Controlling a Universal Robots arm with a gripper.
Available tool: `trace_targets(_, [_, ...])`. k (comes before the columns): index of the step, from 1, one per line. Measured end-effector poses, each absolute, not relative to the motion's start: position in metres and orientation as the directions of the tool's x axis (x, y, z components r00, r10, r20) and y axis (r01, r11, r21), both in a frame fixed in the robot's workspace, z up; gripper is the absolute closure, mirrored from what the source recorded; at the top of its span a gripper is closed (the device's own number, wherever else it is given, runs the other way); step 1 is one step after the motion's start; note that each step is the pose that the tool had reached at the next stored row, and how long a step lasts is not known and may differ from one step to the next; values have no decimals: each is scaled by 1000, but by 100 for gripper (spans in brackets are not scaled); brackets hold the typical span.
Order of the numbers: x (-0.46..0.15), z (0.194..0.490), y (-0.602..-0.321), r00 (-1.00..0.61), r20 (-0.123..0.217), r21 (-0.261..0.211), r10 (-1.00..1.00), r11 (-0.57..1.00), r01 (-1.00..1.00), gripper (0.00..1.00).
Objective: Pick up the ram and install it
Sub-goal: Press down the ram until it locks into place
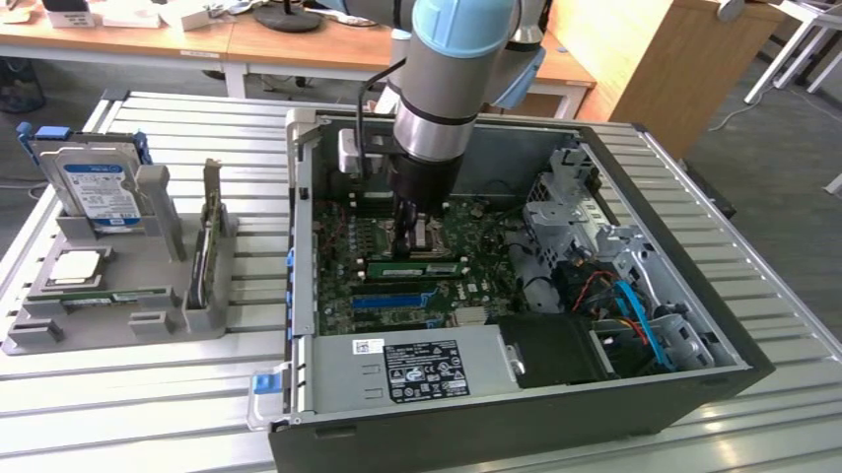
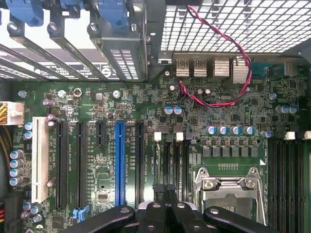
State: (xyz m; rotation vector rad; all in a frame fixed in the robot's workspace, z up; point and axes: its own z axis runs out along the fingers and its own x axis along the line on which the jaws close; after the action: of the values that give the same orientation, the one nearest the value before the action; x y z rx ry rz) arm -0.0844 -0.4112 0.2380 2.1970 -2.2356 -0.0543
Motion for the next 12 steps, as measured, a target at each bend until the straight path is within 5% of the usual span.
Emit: trace_targets(12, [-84,235,-411,-18,-20,29,-1000,17,-999,90])
